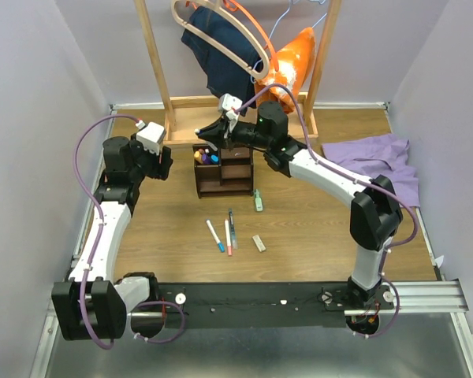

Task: Sort the stationery into containers
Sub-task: Place the pen in the storage box.

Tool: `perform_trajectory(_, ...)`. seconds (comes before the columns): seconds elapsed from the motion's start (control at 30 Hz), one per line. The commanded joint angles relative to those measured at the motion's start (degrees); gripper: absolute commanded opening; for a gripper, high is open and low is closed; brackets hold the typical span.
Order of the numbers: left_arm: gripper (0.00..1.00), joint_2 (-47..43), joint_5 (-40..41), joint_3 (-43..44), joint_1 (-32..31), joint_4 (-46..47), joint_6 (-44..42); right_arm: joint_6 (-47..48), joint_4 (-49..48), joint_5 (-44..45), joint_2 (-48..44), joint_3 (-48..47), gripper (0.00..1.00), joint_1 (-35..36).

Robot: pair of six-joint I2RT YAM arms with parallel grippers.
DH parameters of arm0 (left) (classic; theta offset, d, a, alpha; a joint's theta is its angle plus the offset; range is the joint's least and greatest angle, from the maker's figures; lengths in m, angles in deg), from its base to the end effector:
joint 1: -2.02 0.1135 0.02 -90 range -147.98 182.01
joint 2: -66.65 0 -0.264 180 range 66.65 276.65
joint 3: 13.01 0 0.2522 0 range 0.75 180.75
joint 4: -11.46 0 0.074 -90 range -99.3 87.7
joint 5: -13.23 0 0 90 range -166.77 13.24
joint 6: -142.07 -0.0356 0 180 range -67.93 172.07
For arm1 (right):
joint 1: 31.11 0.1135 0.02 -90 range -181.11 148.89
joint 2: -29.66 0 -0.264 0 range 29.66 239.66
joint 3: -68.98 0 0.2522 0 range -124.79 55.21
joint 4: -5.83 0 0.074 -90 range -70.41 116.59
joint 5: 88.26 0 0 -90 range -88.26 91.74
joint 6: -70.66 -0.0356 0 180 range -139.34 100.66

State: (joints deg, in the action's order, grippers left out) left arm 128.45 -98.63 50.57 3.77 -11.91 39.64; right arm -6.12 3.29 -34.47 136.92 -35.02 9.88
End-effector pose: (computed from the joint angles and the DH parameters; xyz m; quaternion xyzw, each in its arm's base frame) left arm 0.2471 -0.0057 0.3146 0.1817 0.7986 -0.0875 0.5671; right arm 0.3280 0.3129 0.3500 -0.5025 0.5025 0.3749 0.5953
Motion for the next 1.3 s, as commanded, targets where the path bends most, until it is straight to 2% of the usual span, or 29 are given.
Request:
perform_trajectory(0.0,0.71,2.1,-2.3,2.6,0.3,-1.6,-0.4,-4.8,-18.8,-3.0,1.9,4.1,0.01,-0.7)
perform_trajectory(0.23,0.71,5.3,-3.1,6.1,0.4,-4.4,-1.2,-11.4,-33.8,-2.8,6.5,7.8,0.01,-2.6)
perform_trajectory(0.43,0.71,7.8,-3.8,9.2,0.6,-6.0,-1.9,-13.0,-41.3,-2.7,12.1,7.3,0.01,-4.4)
perform_trajectory(0.8,0.71,9.4,-3.2,10.0,1.0,-7.0,-4.0,-16.5,-48.5,-3.3,16.3,11.7,0.01,-5.6)
perform_trajectory(1.03,0.71,8.9,-3.6,8.2,1.0,-6.5,-3.7,-17.6,-49.7,-3.2,17.5,14.6,0.02,-5.6)
perform_trajectory(1.13,0.71,8.5,-4.1,7.2,1.1,-6.5,-3.5,-17.4,-49.6,-2.7,17.8,15.3,0.06,-5.6)
perform_trajectory(1.17,0.71,8.5,-4.7,7.0,1.0,-6.7,-3.4,-17.5,-49.5,-1.9,17.8,15.4,0.12,-5.6)
perform_trajectory(1.27,0.71,8.1,-5.3,6.5,1.1,-6.8,-3.5,-16.9,-48.9,-1.8,17.8,15.7,0.13,-5.6)
